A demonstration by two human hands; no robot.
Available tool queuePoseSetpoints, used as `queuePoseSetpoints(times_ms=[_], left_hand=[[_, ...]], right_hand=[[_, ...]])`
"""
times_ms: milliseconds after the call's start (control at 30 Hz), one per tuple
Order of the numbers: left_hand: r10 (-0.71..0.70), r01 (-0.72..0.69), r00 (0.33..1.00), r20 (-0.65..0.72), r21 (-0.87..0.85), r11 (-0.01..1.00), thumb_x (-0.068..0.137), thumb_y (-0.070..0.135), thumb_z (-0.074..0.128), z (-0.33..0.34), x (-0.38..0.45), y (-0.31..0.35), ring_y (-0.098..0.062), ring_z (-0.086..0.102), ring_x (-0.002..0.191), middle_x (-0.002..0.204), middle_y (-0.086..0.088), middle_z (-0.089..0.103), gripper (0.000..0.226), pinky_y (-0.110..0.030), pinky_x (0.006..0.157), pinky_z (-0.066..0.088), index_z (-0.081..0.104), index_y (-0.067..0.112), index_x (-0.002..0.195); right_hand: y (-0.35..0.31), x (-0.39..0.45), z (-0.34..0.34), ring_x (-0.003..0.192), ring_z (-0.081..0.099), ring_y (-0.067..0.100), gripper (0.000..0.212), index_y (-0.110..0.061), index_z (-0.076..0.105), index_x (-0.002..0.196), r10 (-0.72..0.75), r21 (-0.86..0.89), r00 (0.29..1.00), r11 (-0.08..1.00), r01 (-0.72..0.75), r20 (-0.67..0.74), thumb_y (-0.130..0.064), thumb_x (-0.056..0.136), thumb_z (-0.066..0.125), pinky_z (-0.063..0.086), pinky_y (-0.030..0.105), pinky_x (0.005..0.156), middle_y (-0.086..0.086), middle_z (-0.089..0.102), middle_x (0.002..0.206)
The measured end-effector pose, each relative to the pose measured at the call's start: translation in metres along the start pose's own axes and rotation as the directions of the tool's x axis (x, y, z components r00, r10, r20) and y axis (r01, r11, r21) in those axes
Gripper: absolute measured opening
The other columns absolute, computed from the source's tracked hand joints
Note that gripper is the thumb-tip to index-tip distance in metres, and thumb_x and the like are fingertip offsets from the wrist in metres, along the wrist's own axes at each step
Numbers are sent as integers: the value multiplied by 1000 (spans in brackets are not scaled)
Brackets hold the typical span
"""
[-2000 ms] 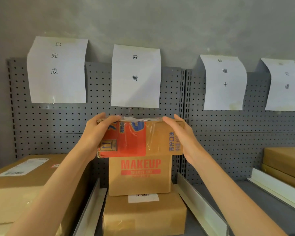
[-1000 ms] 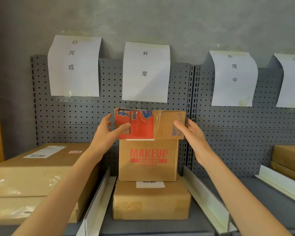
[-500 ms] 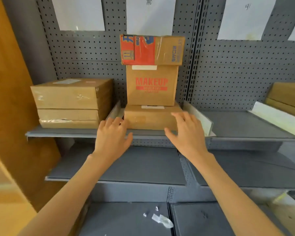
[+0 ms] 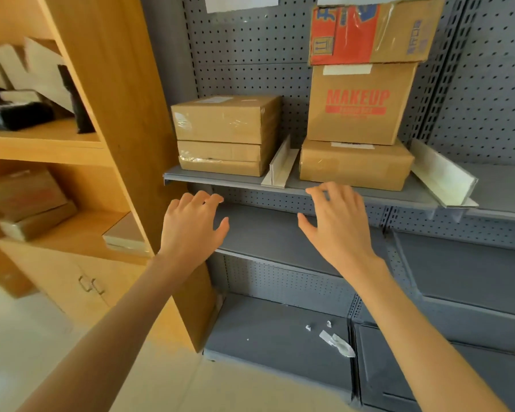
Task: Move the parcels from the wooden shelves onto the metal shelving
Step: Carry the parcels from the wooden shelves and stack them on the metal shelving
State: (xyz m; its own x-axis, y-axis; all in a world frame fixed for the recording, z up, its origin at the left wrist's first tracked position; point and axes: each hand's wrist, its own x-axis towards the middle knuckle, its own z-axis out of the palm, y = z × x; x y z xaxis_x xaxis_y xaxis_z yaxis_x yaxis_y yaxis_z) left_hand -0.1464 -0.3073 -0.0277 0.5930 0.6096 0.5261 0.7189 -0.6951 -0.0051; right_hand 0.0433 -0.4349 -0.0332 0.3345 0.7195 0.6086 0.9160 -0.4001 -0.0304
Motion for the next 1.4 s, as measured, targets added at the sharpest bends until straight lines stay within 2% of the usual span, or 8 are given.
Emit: queuePoseSetpoints(times_ms=[267,367,533,700,867,1000,1233,1400], left_hand=[[-245,244,969,9,84,966,92,45,52,-32,-57,-129,-22,48,125,134,1,54,45,-39,104,37,52,23,131],[-305,304,952,-14,115,946,91,43,55,-48,-82,-192,-22,50,122,131,1,57,44,-38,101,39,54,22,129],[-434,435,900,-48,194,879,85,40,65,-73,-133,-311,-28,57,114,121,-5,63,43,-43,93,46,61,18,122],[-519,507,855,-4,222,833,90,45,57,-84,-180,-422,-25,50,124,134,-2,55,46,-41,101,40,55,21,129],[-543,525,839,33,212,824,90,45,55,-76,-204,-504,-25,51,122,133,-2,56,46,-42,102,39,57,19,128],[-523,501,848,88,188,845,91,46,52,-55,-194,-550,-25,49,125,135,-2,54,47,-40,103,38,55,19,130],[-370,345,913,170,164,924,94,45,47,-6,-142,-618,-22,47,125,135,-1,52,46,-36,102,37,50,21,133],[-276,248,939,205,154,956,96,45,44,8,-102,-666,-20,46,124,135,1,51,45,-34,102,37,49,20,133]], right_hand=[[-149,25,35,92,62,39,43,-2,67,108,-188,190,982,966,177,38,-28,74,79,50,48,82,18,65,99],[-226,35,47,96,62,39,44,-4,67,109,-263,259,965,934,248,22,-30,76,78,50,48,83,19,66,103],[-364,42,62,111,54,32,46,-9,59,123,-388,337,921,870,361,16,-39,88,64,42,44,94,14,61,117],[-489,37,82,112,52,30,45,-11,57,124,-457,398,889,824,405,41,-39,90,60,42,42,92,11,59,119],[-570,33,106,112,49,27,45,-13,54,128,-494,424,861,811,404,124,-40,92,55,41,38,91,8,57,122],[-606,46,132,108,51,28,43,-12,57,125,-473,393,864,837,381,171,-39,90,59,42,39,88,9,59,116],[-635,84,194,105,53,29,43,-11,59,121,-344,279,909,920,276,236,-37,87,64,43,39,86,10,61,114],[-670,122,229,110,51,31,43,-13,57,125,-239,259,925,952,164,294,-38,91,58,40,39,90,10,59,120]])
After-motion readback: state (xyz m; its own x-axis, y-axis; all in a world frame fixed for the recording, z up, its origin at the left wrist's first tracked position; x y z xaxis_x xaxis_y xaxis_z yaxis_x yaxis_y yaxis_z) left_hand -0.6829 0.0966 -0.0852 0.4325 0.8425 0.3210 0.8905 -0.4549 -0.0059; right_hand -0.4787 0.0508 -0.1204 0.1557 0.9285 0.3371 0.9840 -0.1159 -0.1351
